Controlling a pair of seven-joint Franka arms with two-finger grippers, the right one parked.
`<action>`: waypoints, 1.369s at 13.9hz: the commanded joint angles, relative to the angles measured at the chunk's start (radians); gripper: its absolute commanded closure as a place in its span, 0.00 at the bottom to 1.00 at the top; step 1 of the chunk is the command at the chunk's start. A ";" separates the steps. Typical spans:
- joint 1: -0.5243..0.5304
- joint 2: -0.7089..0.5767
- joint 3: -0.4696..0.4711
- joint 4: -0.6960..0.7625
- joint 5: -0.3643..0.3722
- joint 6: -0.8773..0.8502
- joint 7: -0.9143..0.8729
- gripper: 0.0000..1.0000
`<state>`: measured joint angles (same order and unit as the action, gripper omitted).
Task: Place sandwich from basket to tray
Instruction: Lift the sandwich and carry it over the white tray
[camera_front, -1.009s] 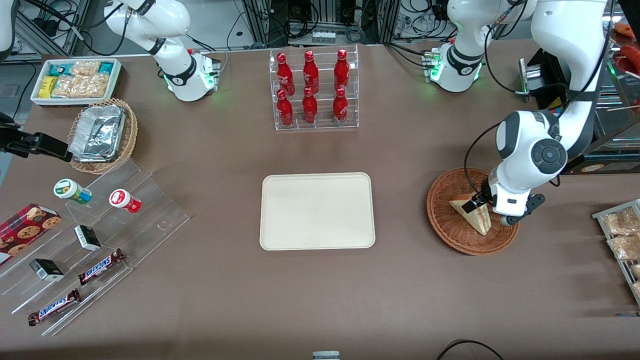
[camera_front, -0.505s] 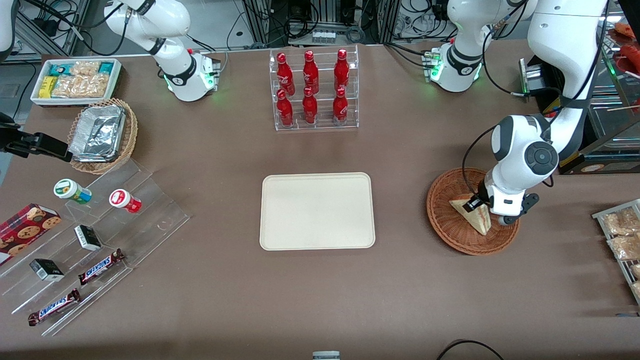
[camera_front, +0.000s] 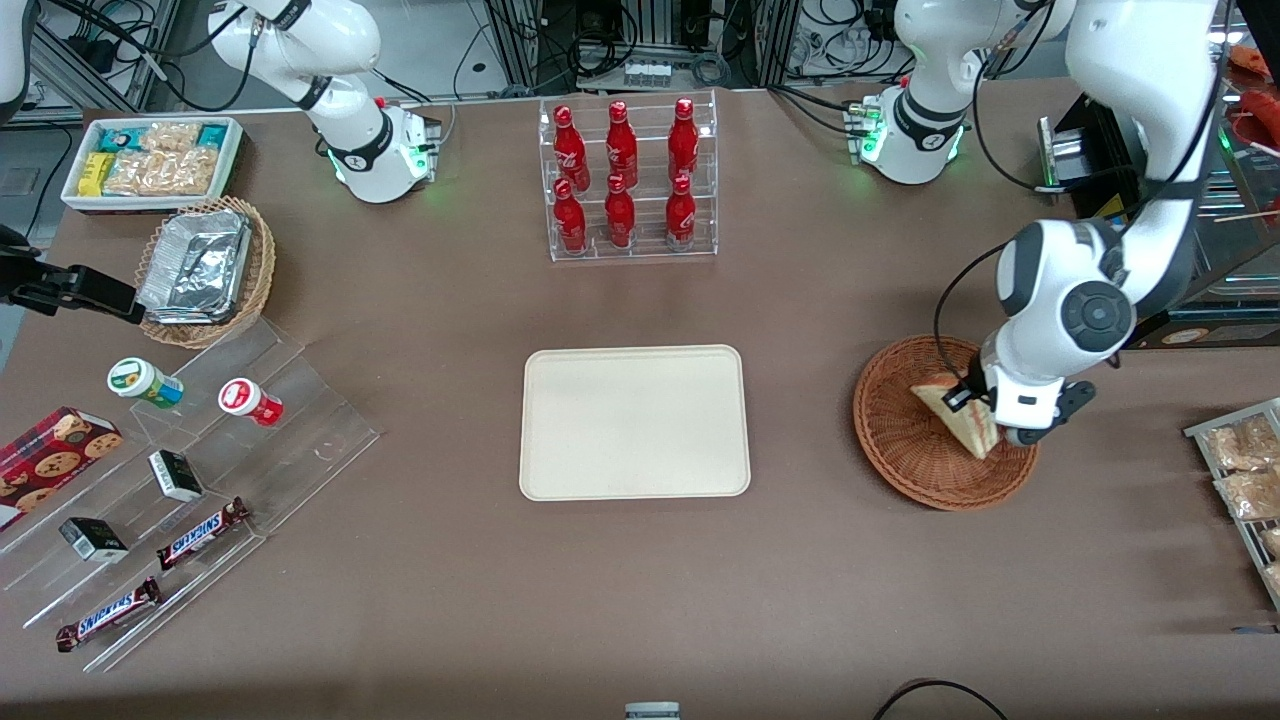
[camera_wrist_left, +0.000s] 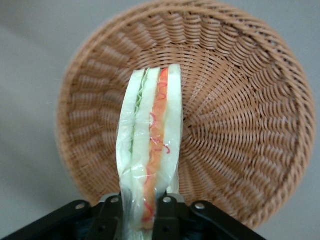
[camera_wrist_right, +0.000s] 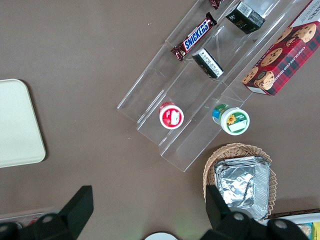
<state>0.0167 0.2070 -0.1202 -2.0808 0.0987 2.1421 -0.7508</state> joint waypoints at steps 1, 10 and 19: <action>-0.017 -0.029 -0.016 0.131 0.016 -0.172 0.016 1.00; -0.069 0.011 -0.298 0.243 0.013 -0.212 0.183 1.00; -0.305 0.431 -0.437 0.599 0.245 -0.209 -0.240 1.00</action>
<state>-0.2385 0.5059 -0.5562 -1.6164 0.2821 1.9525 -0.9236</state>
